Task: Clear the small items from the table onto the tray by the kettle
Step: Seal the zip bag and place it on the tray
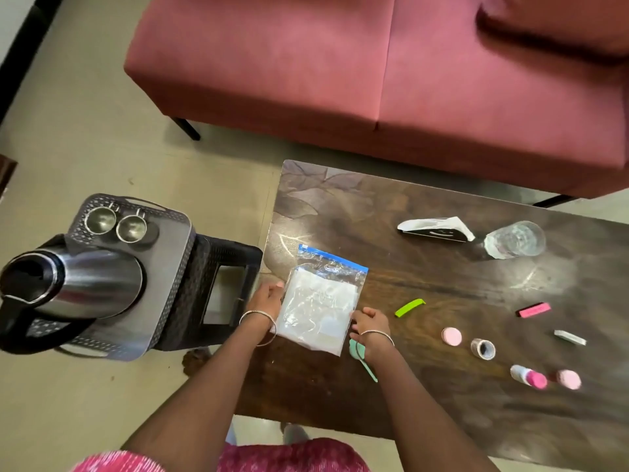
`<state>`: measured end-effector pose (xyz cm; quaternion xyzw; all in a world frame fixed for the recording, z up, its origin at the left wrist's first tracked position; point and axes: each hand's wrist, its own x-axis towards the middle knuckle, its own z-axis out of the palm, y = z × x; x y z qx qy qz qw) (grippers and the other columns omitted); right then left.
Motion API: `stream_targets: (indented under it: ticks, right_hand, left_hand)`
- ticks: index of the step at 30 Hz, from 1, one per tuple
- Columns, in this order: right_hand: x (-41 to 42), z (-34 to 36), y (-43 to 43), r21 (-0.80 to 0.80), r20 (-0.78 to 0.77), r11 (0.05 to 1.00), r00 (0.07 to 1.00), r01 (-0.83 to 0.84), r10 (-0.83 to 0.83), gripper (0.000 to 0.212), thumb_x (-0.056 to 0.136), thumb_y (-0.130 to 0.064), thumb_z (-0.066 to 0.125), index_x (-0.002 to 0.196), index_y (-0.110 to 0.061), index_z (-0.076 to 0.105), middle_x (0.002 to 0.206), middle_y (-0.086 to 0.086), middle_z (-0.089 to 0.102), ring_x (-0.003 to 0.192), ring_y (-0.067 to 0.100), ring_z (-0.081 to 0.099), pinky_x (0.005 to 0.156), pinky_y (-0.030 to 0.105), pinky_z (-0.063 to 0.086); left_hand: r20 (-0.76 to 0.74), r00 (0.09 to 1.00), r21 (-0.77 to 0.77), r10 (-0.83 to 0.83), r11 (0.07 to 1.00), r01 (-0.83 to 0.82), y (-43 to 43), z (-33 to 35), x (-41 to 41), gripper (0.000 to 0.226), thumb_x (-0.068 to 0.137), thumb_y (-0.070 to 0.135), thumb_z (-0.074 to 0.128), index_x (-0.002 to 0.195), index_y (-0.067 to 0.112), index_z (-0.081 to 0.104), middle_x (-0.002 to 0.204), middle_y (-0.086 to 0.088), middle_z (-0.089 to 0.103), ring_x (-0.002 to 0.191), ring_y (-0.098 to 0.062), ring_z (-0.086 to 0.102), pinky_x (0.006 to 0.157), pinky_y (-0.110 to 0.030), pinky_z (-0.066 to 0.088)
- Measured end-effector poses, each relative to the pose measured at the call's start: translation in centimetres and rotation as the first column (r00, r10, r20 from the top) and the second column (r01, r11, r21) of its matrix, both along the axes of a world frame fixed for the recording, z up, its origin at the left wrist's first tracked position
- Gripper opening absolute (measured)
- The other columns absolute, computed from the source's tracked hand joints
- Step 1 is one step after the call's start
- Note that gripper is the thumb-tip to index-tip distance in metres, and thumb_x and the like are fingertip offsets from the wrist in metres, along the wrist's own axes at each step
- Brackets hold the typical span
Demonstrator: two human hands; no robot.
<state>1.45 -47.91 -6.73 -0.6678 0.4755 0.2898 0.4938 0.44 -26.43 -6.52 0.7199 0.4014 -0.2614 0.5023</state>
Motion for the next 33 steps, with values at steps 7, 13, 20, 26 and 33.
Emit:
stream_targets:
  ticks: [7,13,20,26,33]
  right_hand:
    - [0.3,-0.4,0.1,0.195,-0.057,0.977,0.996,0.085,-0.075,0.014,0.09,-0.001,0.063,0.102,-0.006,0.059,0.095,0.017,0.061,0.073,0.022,0.055,0.061,0.03,0.05]
    - [-0.1,1.8,0.8,0.21,0.073,0.977,0.997,-0.041,0.027,0.014,0.087,0.004,0.066,0.097,-0.003,0.059,0.09,0.013,0.062,0.071,0.021,0.056,0.057,0.028,0.041]
    - [-0.3,7.6,0.7,0.313,0.244,0.934,0.965,-0.171,0.095,0.018,0.081,0.007,0.072,0.088,-0.003,0.059,0.081,0.012,0.061,0.075,0.022,0.058,0.055,0.026,0.044]
    - [-0.1,13.5,0.9,0.344,0.359,0.878,0.911,-0.333,0.204,0.017,0.08,0.008,0.073,0.093,0.006,0.063,0.088,0.022,0.065,0.079,0.029,0.063,0.073,0.043,0.056]
    - [-0.5,19.7,3.9,0.329,0.469,0.824,0.837,-0.462,0.282,0.015,0.083,0.008,0.069,0.093,0.002,0.061,0.079,0.012,0.062,0.061,0.013,0.062,0.048,0.022,0.052]
  left_hand:
    - [-0.074,0.983,-0.168,0.169,0.969,-0.179,-0.6,-1.9,-0.2,0.008,0.095,0.034,0.052,0.098,0.029,0.057,0.112,-0.009,0.065,0.101,-0.028,0.063,0.09,-0.043,0.052]
    - [-0.02,0.986,-0.139,0.163,0.977,-0.164,0.4,-0.8,-1.3,0.021,0.09,0.037,0.062,0.104,0.023,0.069,0.075,0.002,0.063,0.062,-0.014,0.053,0.056,-0.023,0.043]
    - [0.233,0.951,-0.191,0.205,0.968,-0.161,3.1,6.0,-1.5,0.014,0.085,0.034,0.071,0.08,0.021,0.07,0.073,0.008,0.067,0.069,-0.009,0.057,0.06,-0.02,0.045]
    - [0.478,0.835,-0.234,0.272,0.956,-0.177,5.0,14.9,-1.4,0.011,0.09,0.013,0.065,0.096,0.005,0.068,0.095,-0.012,0.072,0.085,-0.014,0.063,0.078,-0.019,0.051]
    - [0.676,0.66,-0.198,0.328,0.943,-0.267,6.3,23.2,-3.2,0.007,0.087,0.008,0.067,0.092,0.012,0.07,0.082,-0.006,0.074,0.074,-0.013,0.072,0.07,-0.02,0.056]
